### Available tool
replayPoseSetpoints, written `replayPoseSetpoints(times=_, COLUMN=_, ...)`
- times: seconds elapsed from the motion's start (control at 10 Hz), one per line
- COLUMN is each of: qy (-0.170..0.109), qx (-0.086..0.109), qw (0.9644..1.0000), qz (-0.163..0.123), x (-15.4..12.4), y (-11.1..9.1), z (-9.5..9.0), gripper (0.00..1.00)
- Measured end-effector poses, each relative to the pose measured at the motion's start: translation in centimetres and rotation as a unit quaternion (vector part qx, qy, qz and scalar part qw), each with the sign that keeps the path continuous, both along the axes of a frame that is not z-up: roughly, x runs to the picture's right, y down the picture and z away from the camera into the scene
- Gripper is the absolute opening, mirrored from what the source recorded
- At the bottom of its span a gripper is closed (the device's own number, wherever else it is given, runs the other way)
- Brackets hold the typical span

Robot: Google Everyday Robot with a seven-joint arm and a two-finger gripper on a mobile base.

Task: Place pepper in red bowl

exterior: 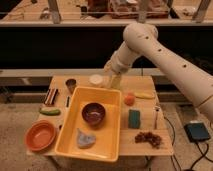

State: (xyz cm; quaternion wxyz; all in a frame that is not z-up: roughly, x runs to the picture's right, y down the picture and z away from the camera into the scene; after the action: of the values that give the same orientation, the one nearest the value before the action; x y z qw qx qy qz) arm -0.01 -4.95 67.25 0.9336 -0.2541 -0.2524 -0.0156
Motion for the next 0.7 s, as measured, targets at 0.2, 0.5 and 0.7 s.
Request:
replayPoseSetpoints(times=0.2, qy=-0.025, qx=-0.005, qw=0.9996, qz=0.01, x=-4.6, y=1.1, z=-0.3, gripper=0.65)
replayPoseSetpoints(times=0.5, qy=-0.044, qx=-0.01, qw=0.9981, qz=0.043, x=-12.1, y=3.1, z=-0.6, gripper=0.65)
replayPoseSetpoints(times=0.7, qy=-0.057, qx=-0.021, qw=0.9956, qz=0.071, x=-17.9, y=5.3, z=-0.3, gripper=0.65)
